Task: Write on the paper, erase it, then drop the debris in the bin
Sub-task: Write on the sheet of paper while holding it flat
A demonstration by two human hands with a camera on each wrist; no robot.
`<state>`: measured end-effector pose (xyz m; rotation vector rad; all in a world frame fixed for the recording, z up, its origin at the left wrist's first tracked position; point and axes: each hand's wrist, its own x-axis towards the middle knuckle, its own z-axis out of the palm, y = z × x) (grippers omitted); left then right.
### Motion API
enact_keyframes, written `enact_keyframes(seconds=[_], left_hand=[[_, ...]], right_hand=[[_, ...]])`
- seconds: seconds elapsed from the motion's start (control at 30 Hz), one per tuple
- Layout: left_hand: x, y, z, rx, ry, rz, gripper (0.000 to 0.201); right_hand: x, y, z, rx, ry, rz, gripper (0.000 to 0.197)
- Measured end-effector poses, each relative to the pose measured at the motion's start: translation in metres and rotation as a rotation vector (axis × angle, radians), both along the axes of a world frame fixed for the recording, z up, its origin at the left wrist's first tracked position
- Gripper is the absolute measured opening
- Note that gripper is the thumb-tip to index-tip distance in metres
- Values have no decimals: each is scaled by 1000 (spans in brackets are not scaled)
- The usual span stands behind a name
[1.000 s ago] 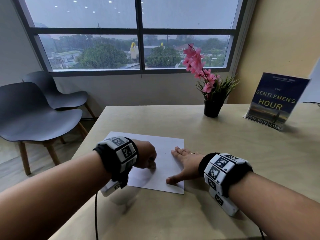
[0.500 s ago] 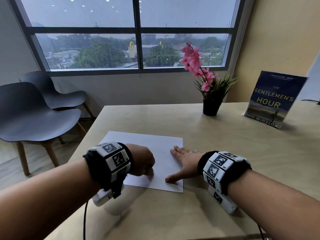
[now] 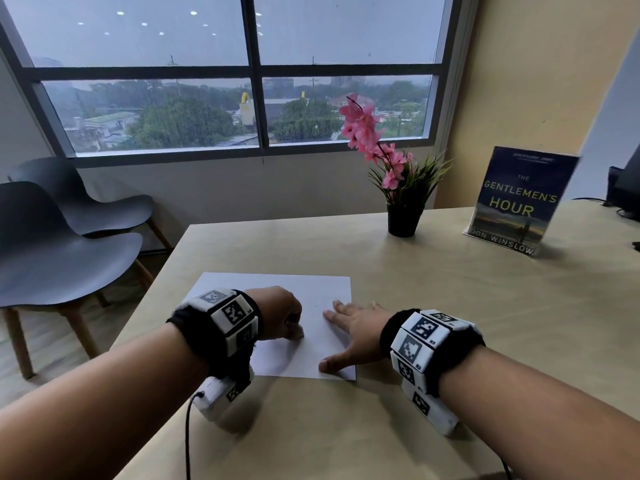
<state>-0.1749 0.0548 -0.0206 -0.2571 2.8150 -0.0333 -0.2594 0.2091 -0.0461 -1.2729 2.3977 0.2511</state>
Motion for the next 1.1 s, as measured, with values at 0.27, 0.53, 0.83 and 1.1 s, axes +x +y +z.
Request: enact_keyframes(seconds=[0.27, 0.53, 0.83, 1.1], left_hand=[[-2, 7, 5, -53, -58, -52, 34], [-4, 19, 5, -58, -75, -90, 36], [-8, 24, 7, -121, -108, -124, 36], [5, 16, 3, -91, -130, -117, 33]], right_hand=[[-1, -1, -1, 2, -5, -3, 103], [-1, 0, -1, 0, -27, -14, 104], [-2, 0, -3, -1, -36, -21, 104], [0, 0, 0, 2, -43, -27, 103]])
